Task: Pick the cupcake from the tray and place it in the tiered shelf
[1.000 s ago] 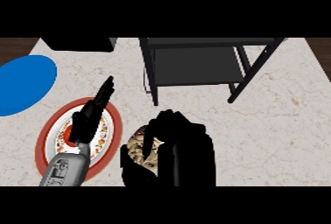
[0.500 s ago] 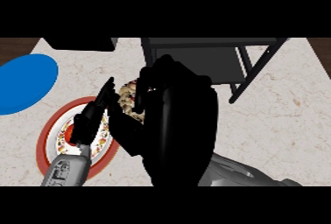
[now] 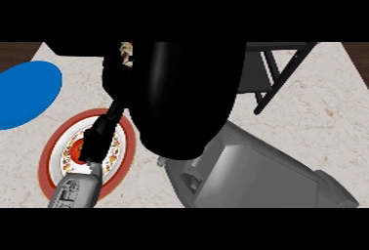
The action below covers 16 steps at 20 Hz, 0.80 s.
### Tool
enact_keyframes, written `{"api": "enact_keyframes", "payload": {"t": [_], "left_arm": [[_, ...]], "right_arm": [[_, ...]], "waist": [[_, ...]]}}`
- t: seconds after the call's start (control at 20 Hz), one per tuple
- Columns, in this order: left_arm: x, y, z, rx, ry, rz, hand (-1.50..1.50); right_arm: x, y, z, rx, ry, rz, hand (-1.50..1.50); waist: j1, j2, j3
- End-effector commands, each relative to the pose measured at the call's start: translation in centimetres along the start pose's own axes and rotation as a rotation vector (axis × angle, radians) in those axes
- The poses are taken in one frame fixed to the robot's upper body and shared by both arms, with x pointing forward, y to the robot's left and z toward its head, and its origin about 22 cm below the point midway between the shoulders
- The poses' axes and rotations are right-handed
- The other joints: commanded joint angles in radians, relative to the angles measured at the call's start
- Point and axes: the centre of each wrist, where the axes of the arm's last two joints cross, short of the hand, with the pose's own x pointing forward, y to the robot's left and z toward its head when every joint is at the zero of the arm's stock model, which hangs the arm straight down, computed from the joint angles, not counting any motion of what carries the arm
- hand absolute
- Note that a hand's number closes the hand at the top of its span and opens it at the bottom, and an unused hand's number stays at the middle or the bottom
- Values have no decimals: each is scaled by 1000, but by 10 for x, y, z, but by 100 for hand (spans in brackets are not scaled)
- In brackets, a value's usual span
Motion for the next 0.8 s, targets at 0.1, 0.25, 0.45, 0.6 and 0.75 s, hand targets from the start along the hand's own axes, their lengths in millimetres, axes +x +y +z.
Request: {"api": "enact_keyframes", "payload": {"t": [0.1,0.25,0.45,0.6,0.75], "left_arm": [[4,11,-7,23,-5,-6,0],[11,5,9,1,-11,11,0],[4,-6,7,25,-9,1,0],[0,-1,-6,39,-14,2,0],[15,14,8,2,-18,11,0]], "right_arm": [[39,-23,-33,-21,186,27,150],[31,9,-43,-59,149,131,150],[20,14,-55,-24,154,125,150],[17,39,-57,-69,141,174,150],[9,62,-63,-78,60,256,150]], "waist": [[-8,3,1],[1,4,2],[-16,6,2],[-13,11,1],[0,9,2]]}}
